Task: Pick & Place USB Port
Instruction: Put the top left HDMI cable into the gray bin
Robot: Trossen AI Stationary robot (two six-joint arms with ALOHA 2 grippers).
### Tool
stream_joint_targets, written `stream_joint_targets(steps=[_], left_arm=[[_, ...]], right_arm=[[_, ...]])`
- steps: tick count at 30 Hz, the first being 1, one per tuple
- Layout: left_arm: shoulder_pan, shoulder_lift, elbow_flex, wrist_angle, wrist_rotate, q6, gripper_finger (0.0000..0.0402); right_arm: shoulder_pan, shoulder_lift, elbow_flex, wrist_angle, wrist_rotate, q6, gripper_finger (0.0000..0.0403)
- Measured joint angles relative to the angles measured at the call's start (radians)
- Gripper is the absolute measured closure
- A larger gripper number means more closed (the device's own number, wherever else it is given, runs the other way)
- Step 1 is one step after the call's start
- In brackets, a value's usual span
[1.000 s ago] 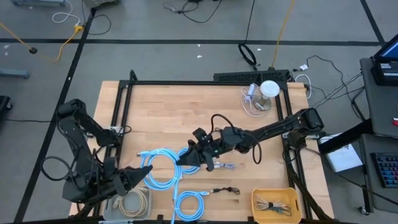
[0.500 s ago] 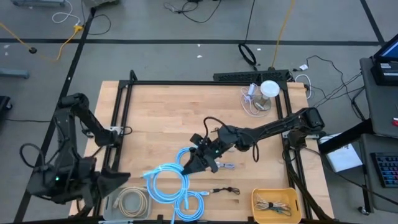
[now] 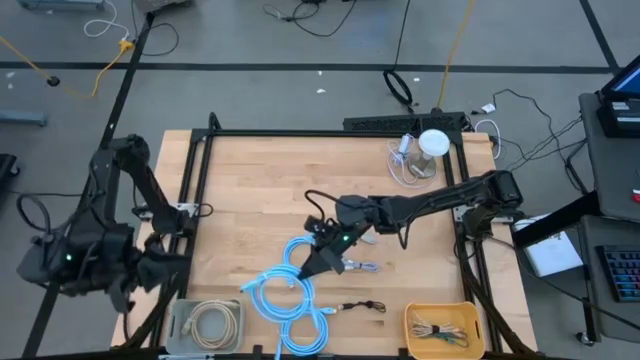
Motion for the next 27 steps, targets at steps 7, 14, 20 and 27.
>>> stream_joint_targets(steps=[7, 14, 20, 27], left_arm=[[0.011, -0.142, 0.0, -0.46, 0.021, -0.297, 0.0376], [0.216, -0.21, 0.001, -1.02, 0.49, -0.797, 0.0399], [0.405, -0.097, -0.004, -1.452, 1.176, -1.064, 0.0391], [0.504, -0.09, 0.0, -1.121, 1.109, -0.734, 0.0348]], right_arm=[[-0.026, 0.056, 0.093, -0.111, 0.074, -0.105, 0.0377], [0.024, 0.281, 0.309, -0.138, 0.001, -0.099, 0.0377], [0.059, 0.339, 0.456, -0.307, 0.023, -0.199, 0.0377], [0.046, 0.322, 0.457, -0.454, 0.081, -0.277, 0.0377]])
